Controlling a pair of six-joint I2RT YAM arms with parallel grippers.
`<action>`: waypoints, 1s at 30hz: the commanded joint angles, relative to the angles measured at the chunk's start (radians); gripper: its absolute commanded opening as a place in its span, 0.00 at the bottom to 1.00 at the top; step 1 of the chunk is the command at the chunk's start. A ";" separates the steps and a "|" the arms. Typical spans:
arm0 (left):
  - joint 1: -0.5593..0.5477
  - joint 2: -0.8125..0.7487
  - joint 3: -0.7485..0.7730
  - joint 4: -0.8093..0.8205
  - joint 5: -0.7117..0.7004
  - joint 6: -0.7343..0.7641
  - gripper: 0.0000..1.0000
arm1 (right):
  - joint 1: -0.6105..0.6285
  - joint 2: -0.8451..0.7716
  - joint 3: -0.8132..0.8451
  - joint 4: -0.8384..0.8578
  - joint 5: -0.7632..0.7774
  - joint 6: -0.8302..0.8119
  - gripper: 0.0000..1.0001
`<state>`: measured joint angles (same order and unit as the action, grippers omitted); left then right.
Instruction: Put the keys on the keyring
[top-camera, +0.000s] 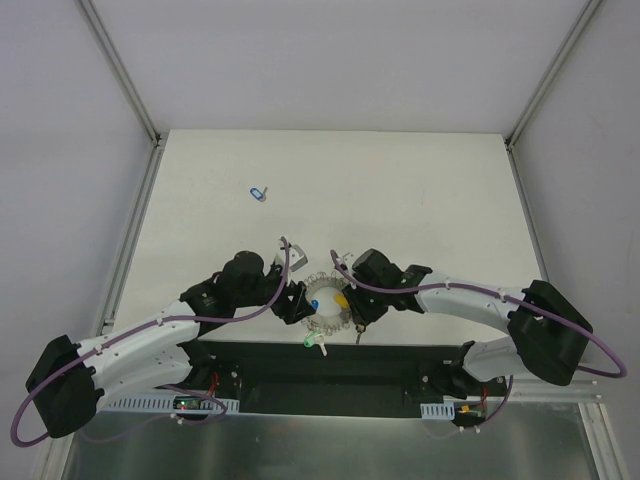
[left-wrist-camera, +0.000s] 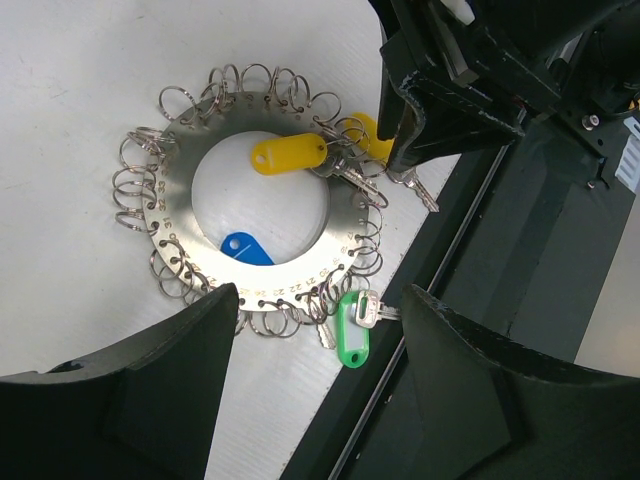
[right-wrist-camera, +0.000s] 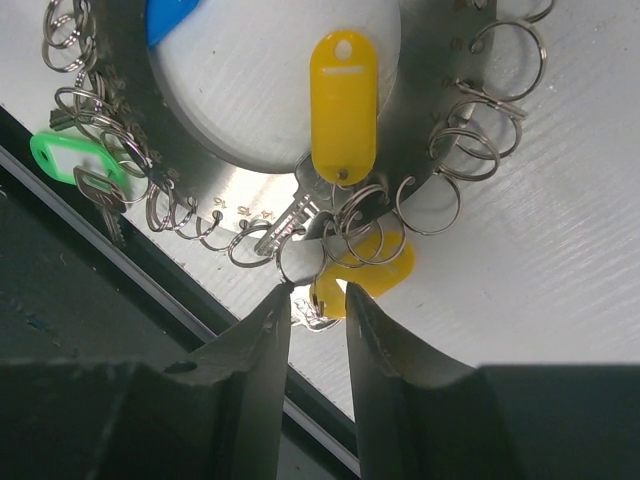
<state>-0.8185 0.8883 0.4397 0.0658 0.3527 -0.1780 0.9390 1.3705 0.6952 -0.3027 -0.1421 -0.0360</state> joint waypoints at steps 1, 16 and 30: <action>-0.005 0.006 0.004 0.008 -0.011 -0.018 0.66 | 0.009 -0.010 -0.010 -0.019 0.003 0.024 0.31; -0.005 0.058 0.030 0.037 0.028 -0.025 0.66 | 0.009 -0.053 -0.040 -0.022 0.013 0.022 0.01; -0.013 0.234 0.074 0.124 0.042 0.018 0.67 | -0.008 -0.116 0.009 -0.088 0.090 -0.004 0.01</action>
<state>-0.8188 1.0775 0.4717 0.1410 0.3908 -0.1814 0.9375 1.2907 0.6735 -0.3573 -0.0826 -0.0315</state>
